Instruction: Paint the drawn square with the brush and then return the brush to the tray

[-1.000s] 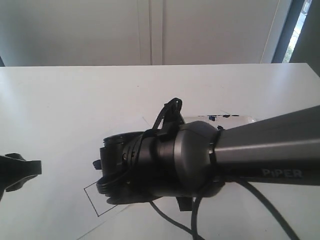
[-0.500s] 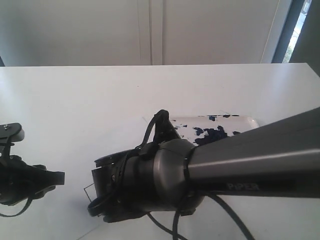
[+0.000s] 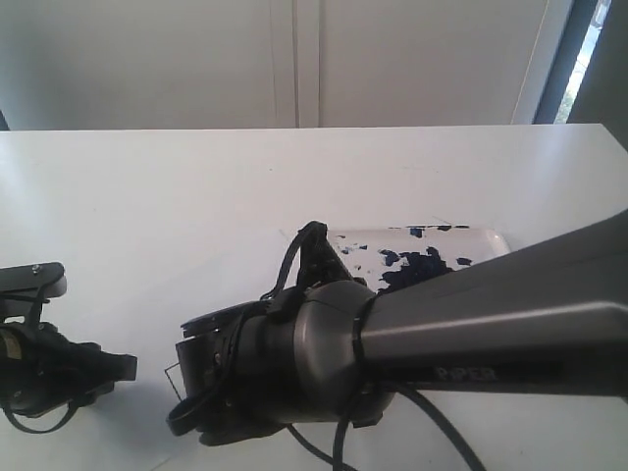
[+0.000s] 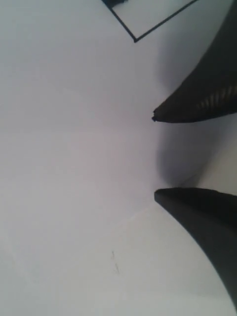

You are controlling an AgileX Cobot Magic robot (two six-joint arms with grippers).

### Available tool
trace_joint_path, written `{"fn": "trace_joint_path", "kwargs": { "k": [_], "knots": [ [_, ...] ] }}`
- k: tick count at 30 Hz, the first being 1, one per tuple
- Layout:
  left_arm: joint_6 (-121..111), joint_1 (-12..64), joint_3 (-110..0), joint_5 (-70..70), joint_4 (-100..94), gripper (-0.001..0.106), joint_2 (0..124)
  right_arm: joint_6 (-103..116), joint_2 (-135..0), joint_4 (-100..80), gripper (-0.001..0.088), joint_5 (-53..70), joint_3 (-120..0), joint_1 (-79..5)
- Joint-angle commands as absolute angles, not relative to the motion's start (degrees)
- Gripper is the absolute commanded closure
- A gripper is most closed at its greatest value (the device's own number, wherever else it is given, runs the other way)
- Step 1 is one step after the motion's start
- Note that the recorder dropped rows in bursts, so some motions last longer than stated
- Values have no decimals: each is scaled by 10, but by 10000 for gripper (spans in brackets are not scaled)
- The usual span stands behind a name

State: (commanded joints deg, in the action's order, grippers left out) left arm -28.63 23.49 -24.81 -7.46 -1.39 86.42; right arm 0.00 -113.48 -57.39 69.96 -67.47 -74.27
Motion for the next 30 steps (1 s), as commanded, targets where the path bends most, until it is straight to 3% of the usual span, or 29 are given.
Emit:
{"fn": "trace_joint_path", "kwargs": {
  "k": [18, 30],
  "knots": [
    [-285, 235, -248, -64, -14, 574, 865, 0, -1156, -568, 868, 700, -675, -759],
    [-285, 235, -248, -106, -51, 574, 766, 0, -1156, -578, 868, 700, -675, -759]
  ]
}}
